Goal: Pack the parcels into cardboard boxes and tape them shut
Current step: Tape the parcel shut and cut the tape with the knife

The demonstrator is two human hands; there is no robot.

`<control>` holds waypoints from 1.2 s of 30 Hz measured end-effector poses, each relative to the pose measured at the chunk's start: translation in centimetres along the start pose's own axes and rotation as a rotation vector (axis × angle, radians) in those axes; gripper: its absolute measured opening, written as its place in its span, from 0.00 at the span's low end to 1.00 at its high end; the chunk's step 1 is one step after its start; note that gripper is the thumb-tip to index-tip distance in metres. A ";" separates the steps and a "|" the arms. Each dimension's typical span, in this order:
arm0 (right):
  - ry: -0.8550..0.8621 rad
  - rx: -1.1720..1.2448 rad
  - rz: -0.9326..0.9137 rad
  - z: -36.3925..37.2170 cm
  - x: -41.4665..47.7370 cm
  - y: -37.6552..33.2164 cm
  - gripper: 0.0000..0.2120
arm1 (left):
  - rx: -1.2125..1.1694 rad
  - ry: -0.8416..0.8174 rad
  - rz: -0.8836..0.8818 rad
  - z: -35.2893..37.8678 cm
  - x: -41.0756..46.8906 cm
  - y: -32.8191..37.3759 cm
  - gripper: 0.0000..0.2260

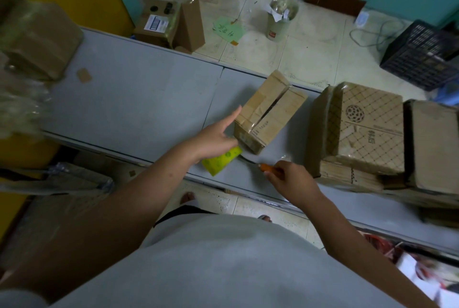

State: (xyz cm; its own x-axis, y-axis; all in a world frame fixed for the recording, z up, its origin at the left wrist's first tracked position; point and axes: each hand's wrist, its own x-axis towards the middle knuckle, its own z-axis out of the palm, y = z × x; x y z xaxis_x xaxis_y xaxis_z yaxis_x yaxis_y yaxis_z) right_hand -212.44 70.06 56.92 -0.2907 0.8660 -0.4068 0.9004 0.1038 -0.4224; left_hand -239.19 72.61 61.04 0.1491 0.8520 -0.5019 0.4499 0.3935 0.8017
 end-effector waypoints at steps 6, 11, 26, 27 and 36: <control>0.128 -0.127 0.011 2.4 -0.2 2.4 0.11 | 0.035 0.006 0.025 -0.2 -0.3 -0.3 0.40; 0.238 -0.076 -0.053 1.7 -0.6 1.0 0.09 | 0.001 0.011 0.069 -0.7 -1.1 -0.4 0.42; 0.301 0.341 -0.394 -5.7 0.0 -9.2 0.05 | 0.173 0.119 0.294 -2.6 -4.7 0.7 0.47; 0.304 0.339 -0.410 -5.7 0.2 -9.7 0.06 | 0.199 0.127 0.320 -2.5 -5.1 1.2 0.47; 0.280 0.568 -0.354 -4.4 0.5 -10.3 0.08 | 0.406 0.147 0.413 -2.0 -6.5 3.1 0.47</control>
State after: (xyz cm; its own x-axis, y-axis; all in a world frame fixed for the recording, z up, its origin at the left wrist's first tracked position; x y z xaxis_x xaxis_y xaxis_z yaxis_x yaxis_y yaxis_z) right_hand -220.50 71.60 64.61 -0.3714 0.9282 0.0229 0.4387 0.1971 -0.8767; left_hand -240.55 68.98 67.46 0.2730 0.9566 -0.1016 0.6855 -0.1193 0.7182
